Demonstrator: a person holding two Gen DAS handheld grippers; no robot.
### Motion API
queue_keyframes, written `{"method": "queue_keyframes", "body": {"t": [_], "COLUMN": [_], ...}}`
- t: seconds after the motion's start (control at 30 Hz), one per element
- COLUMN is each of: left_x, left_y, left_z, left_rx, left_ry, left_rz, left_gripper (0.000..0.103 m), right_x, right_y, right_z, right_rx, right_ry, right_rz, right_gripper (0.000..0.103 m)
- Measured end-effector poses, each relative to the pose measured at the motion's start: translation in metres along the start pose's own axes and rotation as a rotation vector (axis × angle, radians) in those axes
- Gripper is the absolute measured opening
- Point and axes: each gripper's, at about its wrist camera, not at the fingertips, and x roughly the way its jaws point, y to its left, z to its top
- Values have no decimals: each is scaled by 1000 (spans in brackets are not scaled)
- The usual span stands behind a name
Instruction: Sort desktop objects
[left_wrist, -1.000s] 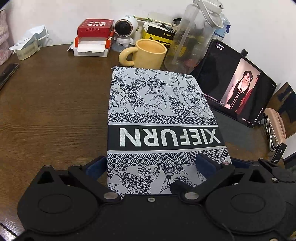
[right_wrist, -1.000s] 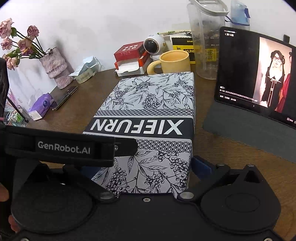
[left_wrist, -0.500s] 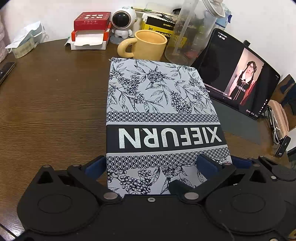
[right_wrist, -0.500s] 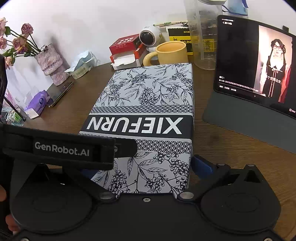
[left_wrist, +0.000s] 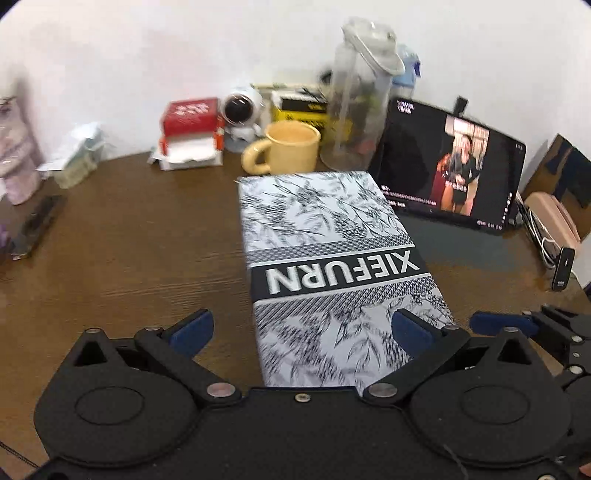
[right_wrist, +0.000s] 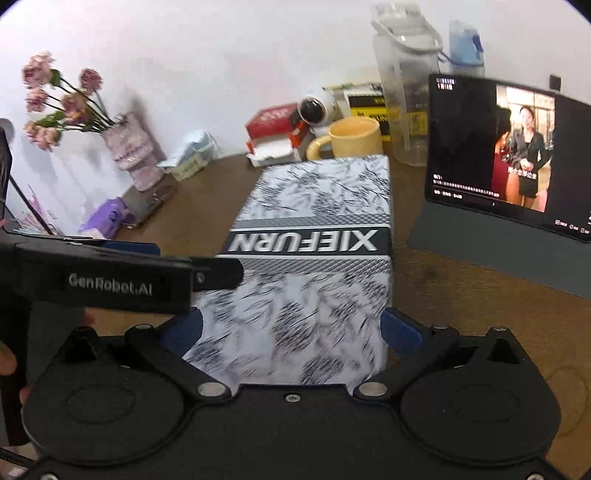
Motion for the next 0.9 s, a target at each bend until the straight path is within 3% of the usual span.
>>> {"method": "queue_keyframes", "body": {"t": [0.17,0.33,0.57,0.9], "left_x": [-51,-94,-153,-217], "left_y": [-8,-21,-23,-55], "left_z": [-20,-50,-109,-185], "left_rx": [-22,-63,-124,-150], "left_ry": [-65,-65,-88,-115], "left_rz": [27,50,20,68], "left_gripper": [103,103,103,103], "right_x": [-46,-94,-150,-216], "right_y": [3,5,24,50], "right_z": [-23,-53,-100,-167], "right_rx": [-8,-56,-103,-124], "right_ry": [-27,-49,-64,-72], "right_rz": [14,-11,-28,-28], "right_gripper": [103,103,103,103]}}
